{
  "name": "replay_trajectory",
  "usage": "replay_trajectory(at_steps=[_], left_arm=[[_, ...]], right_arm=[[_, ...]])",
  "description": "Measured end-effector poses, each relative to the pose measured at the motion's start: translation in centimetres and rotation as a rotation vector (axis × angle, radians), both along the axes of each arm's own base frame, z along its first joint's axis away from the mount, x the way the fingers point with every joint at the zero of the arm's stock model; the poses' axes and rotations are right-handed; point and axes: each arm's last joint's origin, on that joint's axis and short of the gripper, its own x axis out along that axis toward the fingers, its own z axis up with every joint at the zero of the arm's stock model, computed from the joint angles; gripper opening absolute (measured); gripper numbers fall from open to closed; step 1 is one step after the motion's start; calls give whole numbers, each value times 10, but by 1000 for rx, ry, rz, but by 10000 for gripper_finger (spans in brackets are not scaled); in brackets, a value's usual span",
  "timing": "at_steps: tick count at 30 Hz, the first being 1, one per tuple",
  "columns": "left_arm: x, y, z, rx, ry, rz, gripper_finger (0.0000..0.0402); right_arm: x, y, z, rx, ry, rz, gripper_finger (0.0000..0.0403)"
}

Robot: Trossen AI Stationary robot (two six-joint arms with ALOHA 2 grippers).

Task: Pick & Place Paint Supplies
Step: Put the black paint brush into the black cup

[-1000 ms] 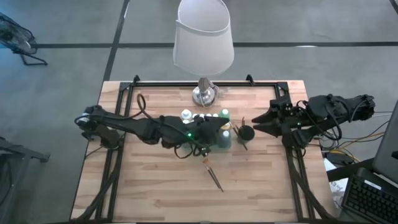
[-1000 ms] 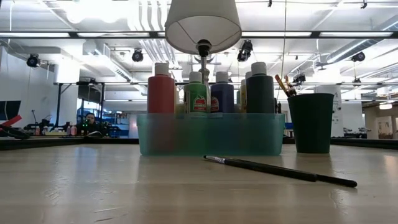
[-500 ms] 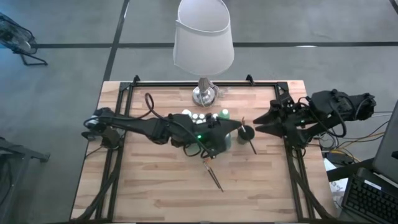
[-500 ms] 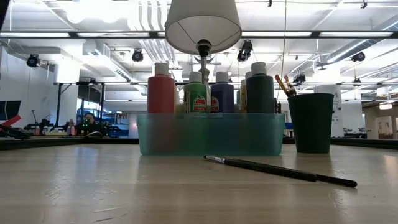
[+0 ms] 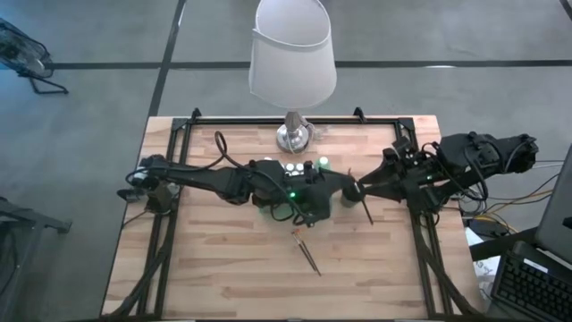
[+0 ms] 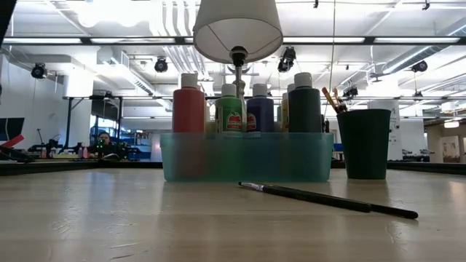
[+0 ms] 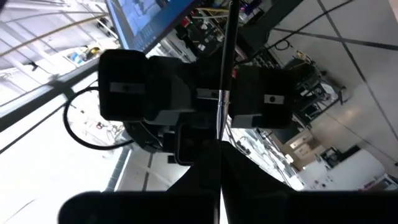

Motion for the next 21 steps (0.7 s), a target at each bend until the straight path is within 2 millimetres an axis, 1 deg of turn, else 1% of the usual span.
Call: replay_trajectory(at_steps=[5,8,12,17,21], left_arm=[[1,2,0,4,-3,-37,0],[4,6,-2,3,1,-28,0],[10,13,-8,5,15,-10,0],[14,15,-12,0,19,-4,0],[15,15,-13,0,19,-4,0]], right_arm=[[3,0,-1,-4,6,-7,174],[5,1,-2,-5,8,-7,169],[5,1,-2,-5,8,-6,172],[6,1,-2,-5,9,-7,177],[6,1,-2,-8,9,-16,162]])
